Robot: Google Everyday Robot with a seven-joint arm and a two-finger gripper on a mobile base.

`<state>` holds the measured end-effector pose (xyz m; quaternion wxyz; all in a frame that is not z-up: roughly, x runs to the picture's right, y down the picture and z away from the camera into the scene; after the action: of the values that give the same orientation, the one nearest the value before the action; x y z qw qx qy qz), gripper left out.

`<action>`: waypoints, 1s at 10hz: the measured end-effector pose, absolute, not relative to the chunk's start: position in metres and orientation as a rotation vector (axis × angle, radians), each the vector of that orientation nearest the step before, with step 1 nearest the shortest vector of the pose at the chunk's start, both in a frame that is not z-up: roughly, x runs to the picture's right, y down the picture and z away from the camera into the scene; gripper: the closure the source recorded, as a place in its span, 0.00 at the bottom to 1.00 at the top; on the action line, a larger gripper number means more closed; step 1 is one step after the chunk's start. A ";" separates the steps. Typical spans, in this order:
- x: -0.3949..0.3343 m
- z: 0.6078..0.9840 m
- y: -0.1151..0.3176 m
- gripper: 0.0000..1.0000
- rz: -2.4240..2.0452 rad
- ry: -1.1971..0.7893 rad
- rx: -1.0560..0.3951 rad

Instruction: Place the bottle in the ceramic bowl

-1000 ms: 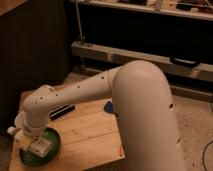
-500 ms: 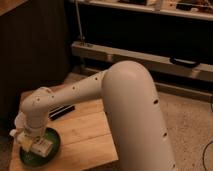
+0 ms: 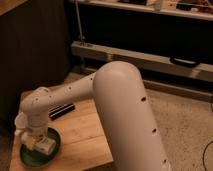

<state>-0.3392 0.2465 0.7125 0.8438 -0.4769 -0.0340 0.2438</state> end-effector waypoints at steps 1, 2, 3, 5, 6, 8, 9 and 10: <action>-0.335 0.717 0.247 0.65 0.524 -0.067 -1.008; -0.332 0.718 0.247 0.57 0.527 -0.066 -1.013; -0.330 0.719 0.249 0.46 0.513 -0.082 -1.045; -0.326 0.718 0.249 0.39 0.493 -0.105 -1.087; -0.327 0.717 0.250 0.39 0.489 -0.105 -1.089; -0.326 0.717 0.250 0.39 0.489 -0.104 -1.089; -0.327 0.717 0.250 0.39 0.488 -0.104 -1.089; -0.326 0.717 0.250 0.39 0.488 -0.103 -1.090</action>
<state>-0.3264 0.2501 0.7174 0.8257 -0.5130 -0.0486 0.2296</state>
